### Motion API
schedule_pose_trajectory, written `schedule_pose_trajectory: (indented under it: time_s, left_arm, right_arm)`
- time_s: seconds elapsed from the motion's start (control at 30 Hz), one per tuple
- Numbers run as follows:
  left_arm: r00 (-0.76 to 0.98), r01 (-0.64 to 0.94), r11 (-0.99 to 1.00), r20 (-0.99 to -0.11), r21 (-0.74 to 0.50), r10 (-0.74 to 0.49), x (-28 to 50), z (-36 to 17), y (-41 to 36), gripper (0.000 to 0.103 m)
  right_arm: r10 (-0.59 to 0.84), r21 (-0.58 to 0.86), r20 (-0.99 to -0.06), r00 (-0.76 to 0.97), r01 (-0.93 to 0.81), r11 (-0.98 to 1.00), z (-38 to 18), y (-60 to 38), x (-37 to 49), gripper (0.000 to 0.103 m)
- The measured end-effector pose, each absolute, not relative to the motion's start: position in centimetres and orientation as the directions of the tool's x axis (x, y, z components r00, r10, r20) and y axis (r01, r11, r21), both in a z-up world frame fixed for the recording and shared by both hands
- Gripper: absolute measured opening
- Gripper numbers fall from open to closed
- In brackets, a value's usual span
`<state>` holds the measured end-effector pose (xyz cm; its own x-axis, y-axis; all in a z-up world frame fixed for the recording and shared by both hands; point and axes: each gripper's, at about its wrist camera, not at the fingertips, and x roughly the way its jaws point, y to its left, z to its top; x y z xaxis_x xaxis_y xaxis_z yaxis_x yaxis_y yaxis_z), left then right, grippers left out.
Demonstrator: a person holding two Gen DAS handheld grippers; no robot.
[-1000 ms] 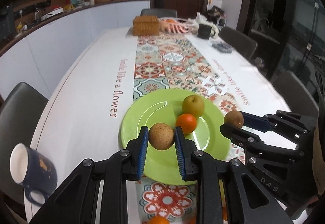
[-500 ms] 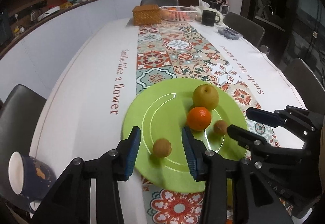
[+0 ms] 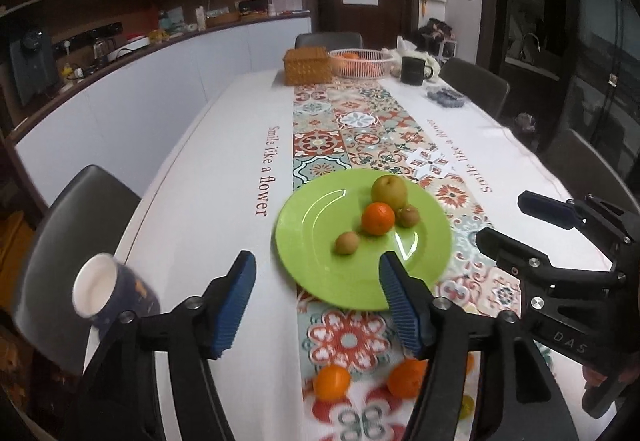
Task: Organize fruits
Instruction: 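Open both tools to release the brown fruits on the plate, then grasp an orange with the left tool while the right tool grasps a dark green round fruit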
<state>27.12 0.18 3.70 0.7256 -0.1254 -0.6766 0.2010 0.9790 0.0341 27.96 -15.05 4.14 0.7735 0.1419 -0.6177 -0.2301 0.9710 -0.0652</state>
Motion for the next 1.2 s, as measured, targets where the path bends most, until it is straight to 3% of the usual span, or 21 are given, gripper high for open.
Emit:
schedule_pose_trajectory:
  time_s: [0.53, 1.2]
  left_arm:
    - [0.774, 0.216, 0.974, -0.621, 0.074, -0.125, 17.2, 5.2, 2.4, 0.076]
    - [0.699, 0.279, 0.954, -0.704, 0.107, -0.126, 16.9, -1.5, 4.2, 0.076]
  right_arm:
    - [0.137, -0.052, -0.579, 0.804, -0.204, 0.978, 5.3, -13.2, 18.8, 0.06]
    - [0.085, 0.042, -0.726, 0.683, -0.079, 0.996, -3.0, -12.2, 17.1, 0.059]
